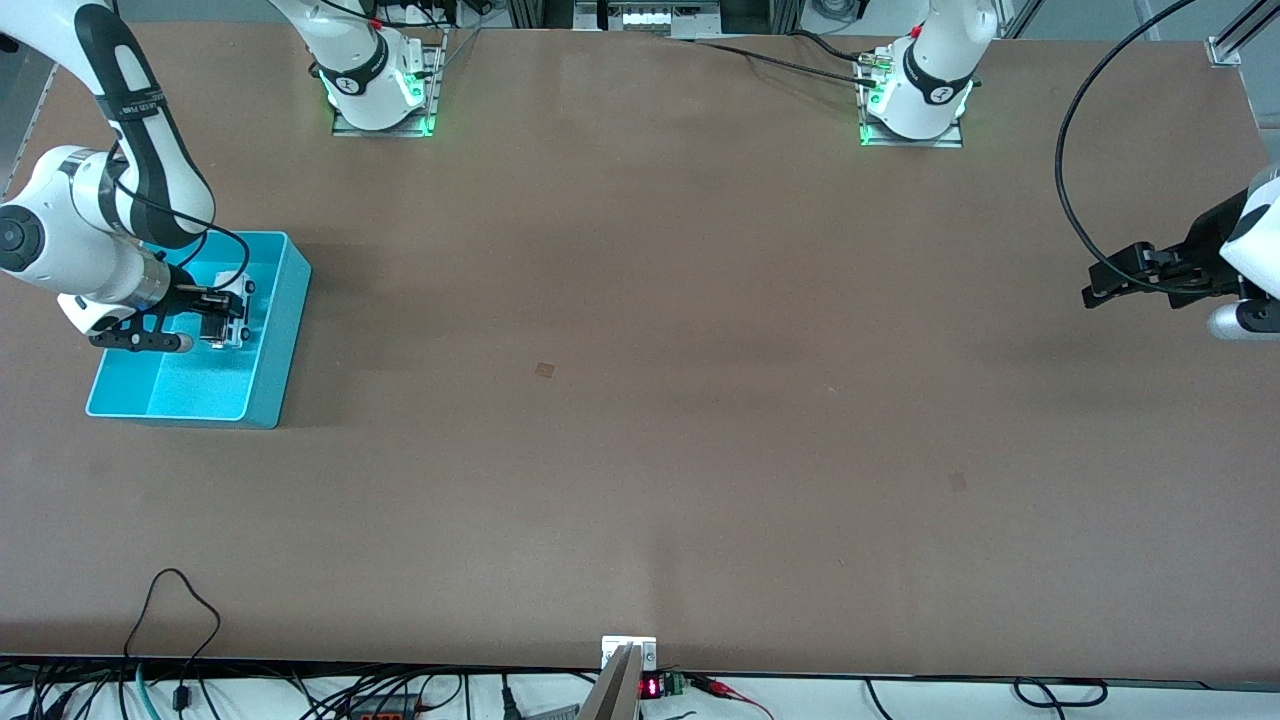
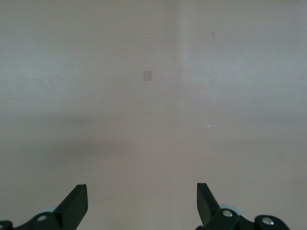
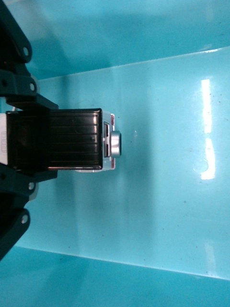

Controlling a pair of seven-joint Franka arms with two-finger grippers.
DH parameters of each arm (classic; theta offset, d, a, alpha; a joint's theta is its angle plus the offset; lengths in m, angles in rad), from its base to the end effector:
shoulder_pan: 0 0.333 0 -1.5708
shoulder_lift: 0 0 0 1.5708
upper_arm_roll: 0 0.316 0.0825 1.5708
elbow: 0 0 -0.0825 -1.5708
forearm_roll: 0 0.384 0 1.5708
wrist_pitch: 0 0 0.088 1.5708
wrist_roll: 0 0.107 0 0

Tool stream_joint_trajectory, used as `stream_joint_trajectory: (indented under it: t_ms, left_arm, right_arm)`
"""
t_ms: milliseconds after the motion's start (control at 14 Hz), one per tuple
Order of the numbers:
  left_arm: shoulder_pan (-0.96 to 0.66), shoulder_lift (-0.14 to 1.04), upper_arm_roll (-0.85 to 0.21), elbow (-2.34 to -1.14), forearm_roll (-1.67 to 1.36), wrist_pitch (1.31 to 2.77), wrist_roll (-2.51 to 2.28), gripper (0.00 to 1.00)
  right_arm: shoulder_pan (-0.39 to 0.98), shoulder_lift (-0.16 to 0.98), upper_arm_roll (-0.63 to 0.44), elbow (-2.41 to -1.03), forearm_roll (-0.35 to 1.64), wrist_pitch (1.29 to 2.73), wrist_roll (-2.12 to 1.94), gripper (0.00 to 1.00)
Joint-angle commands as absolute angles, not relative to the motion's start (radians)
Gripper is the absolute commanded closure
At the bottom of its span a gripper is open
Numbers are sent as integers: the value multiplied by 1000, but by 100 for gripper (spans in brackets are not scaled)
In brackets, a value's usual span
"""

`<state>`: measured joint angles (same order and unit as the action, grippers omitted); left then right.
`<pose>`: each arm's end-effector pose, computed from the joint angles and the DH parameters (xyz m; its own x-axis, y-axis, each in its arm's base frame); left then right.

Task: Wind and store white jeep toy
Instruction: 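Lower the jeep into the teal box with the right gripper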

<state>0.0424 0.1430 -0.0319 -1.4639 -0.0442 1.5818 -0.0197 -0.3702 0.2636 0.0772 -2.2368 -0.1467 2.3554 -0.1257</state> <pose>0.5987 0.0030 0.5936 0.9992 0.0309 -0.0260 0.0321 -0.9983 0.0482 0.5066 -0.1544 0.2401 0.9863 -0.0604 -0.1535 -0.0535 -0.9974 0.0488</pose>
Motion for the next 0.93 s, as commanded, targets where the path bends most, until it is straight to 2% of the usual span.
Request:
stream_joint_trajectory:
  t_ms: [0, 644, 859]
  left_arm:
    - [51, 127, -34, -1473, -64, 1572, -6, 0]
    - [60, 130, -32, -1474, -66, 1572, -6, 0]
    - [63, 133, -32, -1476, -66, 1575, -6, 0]
  right_arm:
    - [-390, 281, 87, -2221, -163, 2367, -127, 99]
    - [-391, 305, 87, -2221, -163, 2388, -129, 96]
    - [-391, 310, 86, -2221, -163, 2390, -127, 87]
